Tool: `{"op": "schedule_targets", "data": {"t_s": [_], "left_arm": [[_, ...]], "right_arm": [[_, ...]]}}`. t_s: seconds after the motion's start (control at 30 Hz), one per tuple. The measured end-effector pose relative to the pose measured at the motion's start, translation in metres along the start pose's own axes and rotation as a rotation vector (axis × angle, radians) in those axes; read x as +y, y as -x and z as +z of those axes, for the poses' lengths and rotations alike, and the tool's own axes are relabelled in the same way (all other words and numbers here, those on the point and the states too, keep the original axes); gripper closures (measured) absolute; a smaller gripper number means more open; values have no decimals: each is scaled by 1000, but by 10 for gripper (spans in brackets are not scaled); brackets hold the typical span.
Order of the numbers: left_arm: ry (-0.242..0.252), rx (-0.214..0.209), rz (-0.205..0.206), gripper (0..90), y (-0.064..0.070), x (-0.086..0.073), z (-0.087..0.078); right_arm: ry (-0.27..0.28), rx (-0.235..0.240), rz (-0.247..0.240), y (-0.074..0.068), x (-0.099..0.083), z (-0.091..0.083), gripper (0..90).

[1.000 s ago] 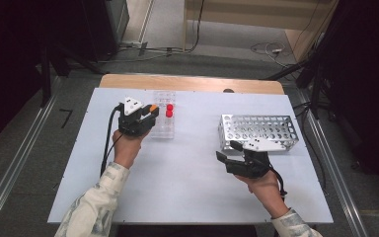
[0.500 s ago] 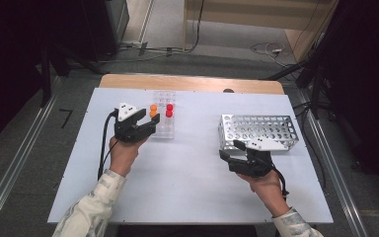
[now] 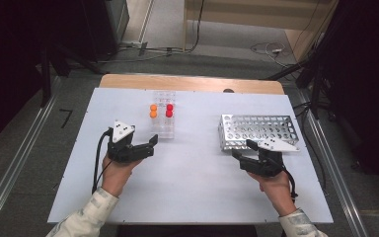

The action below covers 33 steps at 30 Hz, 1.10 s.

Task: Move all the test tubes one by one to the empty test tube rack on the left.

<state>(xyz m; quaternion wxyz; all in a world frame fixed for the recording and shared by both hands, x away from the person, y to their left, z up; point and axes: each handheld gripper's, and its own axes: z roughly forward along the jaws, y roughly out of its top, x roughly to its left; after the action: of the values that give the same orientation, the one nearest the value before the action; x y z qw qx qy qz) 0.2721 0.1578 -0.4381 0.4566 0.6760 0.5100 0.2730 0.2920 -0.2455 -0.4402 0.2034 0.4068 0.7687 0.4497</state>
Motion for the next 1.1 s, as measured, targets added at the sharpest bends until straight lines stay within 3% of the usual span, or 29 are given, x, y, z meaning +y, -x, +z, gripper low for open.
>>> {"op": "schedule_targets", "data": {"t_s": [0.23, 0.6, 1.1], "left_arm": [[4, 22, -14, 154, -9, -10, -13], [12, 19, -15, 154, -7, -17, -25], [10, 45, -33, 154, -19, -26, -40]], "right_arm": [[7, -27, 15, 10, -6, -9, 321], [13, -52, 22, 17, -11, -16, 314], [19, -76, 47, 29, -18, -28, 306]]}}
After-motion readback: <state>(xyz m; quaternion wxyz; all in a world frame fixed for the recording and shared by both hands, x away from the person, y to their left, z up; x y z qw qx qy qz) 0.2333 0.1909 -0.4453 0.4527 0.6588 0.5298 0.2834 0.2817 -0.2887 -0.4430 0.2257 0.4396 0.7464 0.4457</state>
